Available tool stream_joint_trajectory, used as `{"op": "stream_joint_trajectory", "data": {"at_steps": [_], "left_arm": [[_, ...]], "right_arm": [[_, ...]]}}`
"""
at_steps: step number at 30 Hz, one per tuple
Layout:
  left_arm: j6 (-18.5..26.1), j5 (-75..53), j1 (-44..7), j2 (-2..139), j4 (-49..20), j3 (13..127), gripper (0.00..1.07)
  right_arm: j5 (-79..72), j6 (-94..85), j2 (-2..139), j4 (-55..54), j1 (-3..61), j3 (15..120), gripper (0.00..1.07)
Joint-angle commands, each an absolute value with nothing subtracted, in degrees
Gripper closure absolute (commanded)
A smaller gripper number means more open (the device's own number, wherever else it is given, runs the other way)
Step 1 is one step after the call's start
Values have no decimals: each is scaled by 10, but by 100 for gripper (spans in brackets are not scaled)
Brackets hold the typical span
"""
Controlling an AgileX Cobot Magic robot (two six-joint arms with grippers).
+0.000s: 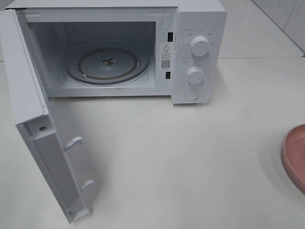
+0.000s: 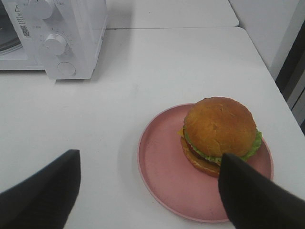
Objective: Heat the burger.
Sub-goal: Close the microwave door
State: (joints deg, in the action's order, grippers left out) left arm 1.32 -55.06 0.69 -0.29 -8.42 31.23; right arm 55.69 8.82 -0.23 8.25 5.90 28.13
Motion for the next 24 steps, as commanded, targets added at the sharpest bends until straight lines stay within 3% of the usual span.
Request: {"op": "stream_joint_trajectory", "data": {"at_steps": [1,3,4,5,6,8,9,10,11,13,19,24], "left_arm": [[6,-525,7,1,-76,317,24],[6,-509,7,18,-72,317,42],[6,-509,7,18,-72,317,42],[6,-495,7,32,-72,317,55],[6,-495,7,32,-72,317,55],[6,-464,7,60,-70,317,79],[6,-464,7,60,-70,317,79],[6,-438,7,83,-66,316,95],[6,-438,7,83,-66,316,95],[7,-400,7,117,-55,316,107],[11,-316,7,176,-22,299,107],[11,-132,7,241,-5,229,107]], "right_arm": [[552,84,-18,83,54,280,31],[552,84,-18,83,54,280,31],[552,84,-18,83,54,280,31],[552,84,-18,83,54,280,31],[552,84,-18,83,54,280,31],[552,84,-18,83,54,280,31],[552,84,-18,83,54,280,31],[552,84,-18,83,54,280,31],[552,84,-18,83,54,280,31],[552,84,-18,83,54,280,31],[552,84,-18,83,54,280,31],[552,84,-18,83,54,280,31]]}}
